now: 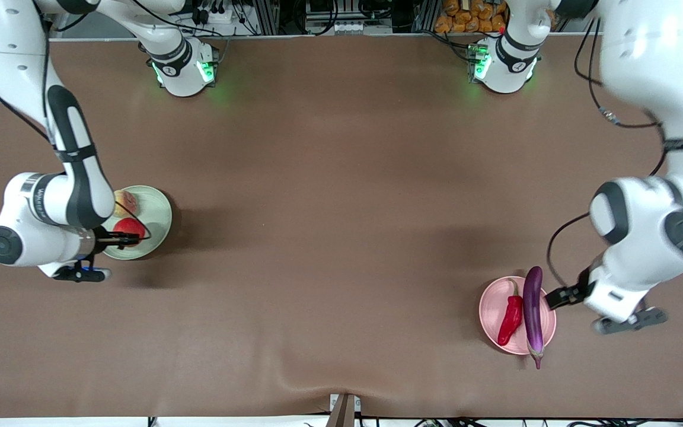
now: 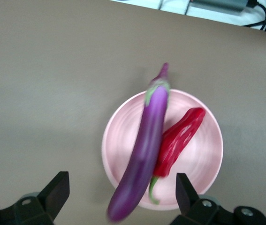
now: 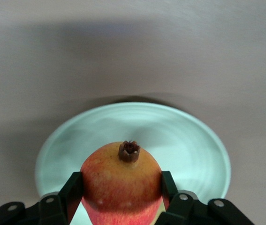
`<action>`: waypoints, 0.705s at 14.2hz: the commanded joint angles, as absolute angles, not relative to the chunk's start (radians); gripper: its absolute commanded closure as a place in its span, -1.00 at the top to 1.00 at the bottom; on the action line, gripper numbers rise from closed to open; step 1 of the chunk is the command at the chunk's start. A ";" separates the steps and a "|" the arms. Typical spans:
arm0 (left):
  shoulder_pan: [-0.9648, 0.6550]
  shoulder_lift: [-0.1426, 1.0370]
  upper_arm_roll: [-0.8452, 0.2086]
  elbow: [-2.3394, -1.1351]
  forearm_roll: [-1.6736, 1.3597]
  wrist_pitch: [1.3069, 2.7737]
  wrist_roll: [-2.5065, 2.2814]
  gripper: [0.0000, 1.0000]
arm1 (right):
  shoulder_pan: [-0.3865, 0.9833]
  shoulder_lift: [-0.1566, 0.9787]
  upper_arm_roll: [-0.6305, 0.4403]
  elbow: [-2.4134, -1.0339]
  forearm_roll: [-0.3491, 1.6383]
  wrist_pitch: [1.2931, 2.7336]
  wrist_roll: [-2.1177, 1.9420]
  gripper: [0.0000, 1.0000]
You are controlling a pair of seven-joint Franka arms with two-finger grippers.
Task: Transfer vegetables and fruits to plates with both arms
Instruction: 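Release the eggplant and pomegranate onto their plates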
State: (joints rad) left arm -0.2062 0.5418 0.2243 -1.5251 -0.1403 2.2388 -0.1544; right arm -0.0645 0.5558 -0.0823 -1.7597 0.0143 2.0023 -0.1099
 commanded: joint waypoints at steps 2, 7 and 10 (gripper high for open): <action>-0.129 0.296 0.218 -1.746 -0.037 2.192 -0.146 1.00 | -0.084 0.523 -0.064 -1.804 0.026 2.029 -0.149 0.56; -0.123 0.146 0.201 -1.756 0.032 2.031 -0.144 1.00 | -0.077 0.512 -0.064 -1.735 0.086 1.937 -0.153 1.00; -0.031 0.060 0.042 -1.776 0.037 1.962 -0.159 1.00 | -0.052 0.514 -0.061 -1.521 0.098 1.726 -0.144 1.00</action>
